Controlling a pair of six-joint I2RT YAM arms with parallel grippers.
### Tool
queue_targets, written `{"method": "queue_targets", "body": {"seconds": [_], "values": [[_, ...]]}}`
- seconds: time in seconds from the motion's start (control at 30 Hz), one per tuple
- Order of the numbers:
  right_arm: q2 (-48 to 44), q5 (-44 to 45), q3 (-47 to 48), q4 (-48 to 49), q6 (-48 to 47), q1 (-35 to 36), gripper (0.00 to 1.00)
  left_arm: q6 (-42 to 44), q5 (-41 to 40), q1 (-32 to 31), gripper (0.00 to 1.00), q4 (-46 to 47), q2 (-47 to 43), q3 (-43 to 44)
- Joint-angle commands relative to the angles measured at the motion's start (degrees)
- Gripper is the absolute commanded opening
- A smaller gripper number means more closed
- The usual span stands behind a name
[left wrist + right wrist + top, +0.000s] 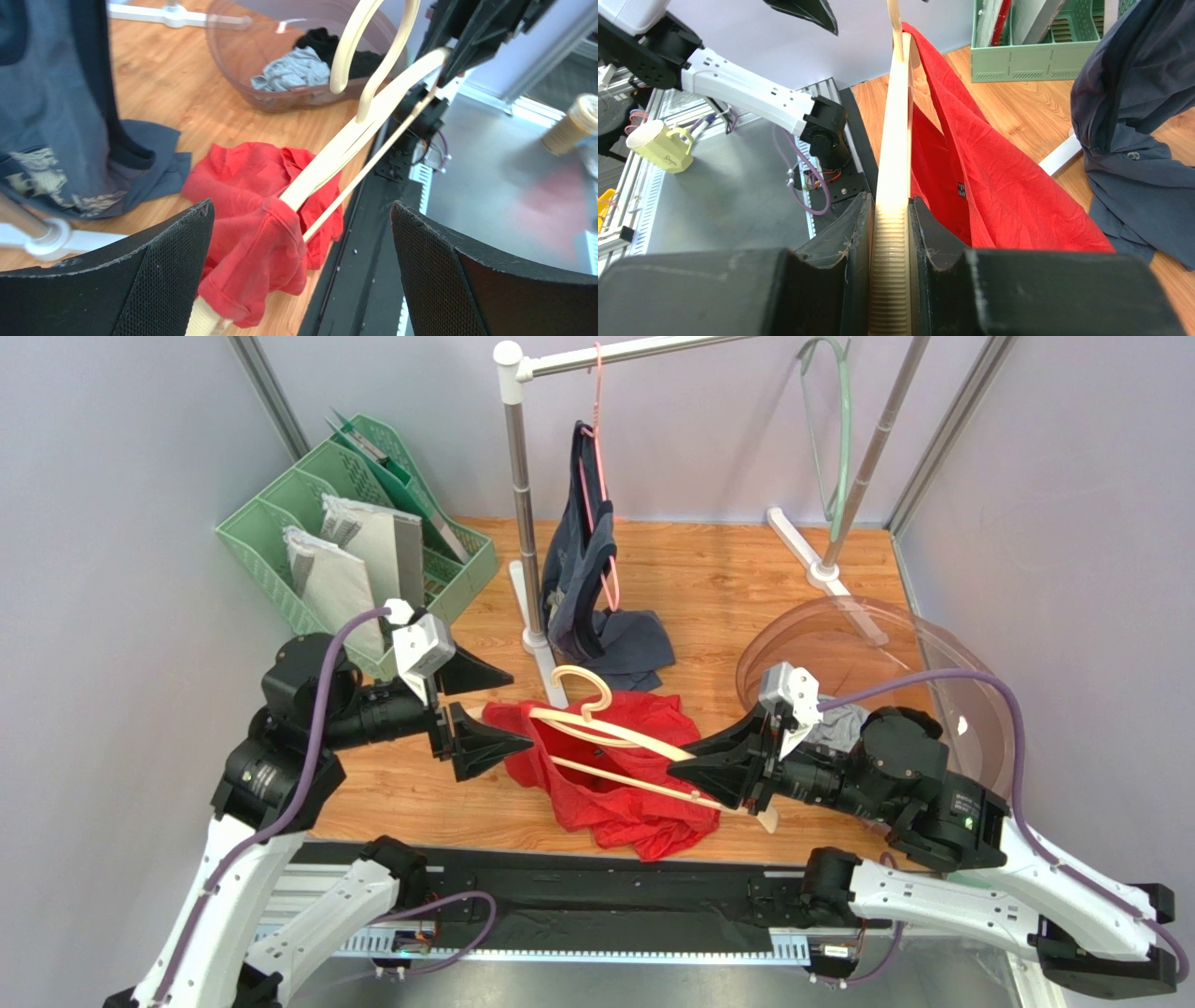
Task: Place the tank top on the hanger
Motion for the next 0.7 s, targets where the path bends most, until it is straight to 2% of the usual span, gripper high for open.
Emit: {"method": "queue_targets", "body": {"seconds": [0.0, 0.47, 0.57, 0.6, 0.67], "values": [[-1.1, -2.5, 3.9, 2.7, 0.3, 0.3, 0.0, 5.7, 7.7, 0.1, 0.99, 0.9, 2.4, -0.4], [-1.2, -0.5, 5.1, 2.7, 0.1, 0.2, 0.0, 9.5, 12.8, 0.1, 0.96, -4.6, 3.0, -3.5], [-0.9, -0.5, 5.2, 2.8, 0.0, 0.3, 0.0, 9.7, 13.4, 0.1, 0.91, -4.6, 3.2, -4.0], [-0.8, -0.3, 5.2, 2.7, -0.1, 0.3, 0.0, 9.6, 13.5, 0.1, 0.83, -4.6, 3.3, -4.2], [-0.3, 0.1, 5.1, 2.8, -0.2, 0.2, 0.0, 9.7, 14.0, 0.1, 0.76, -4.6, 3.7, -4.4]]}}
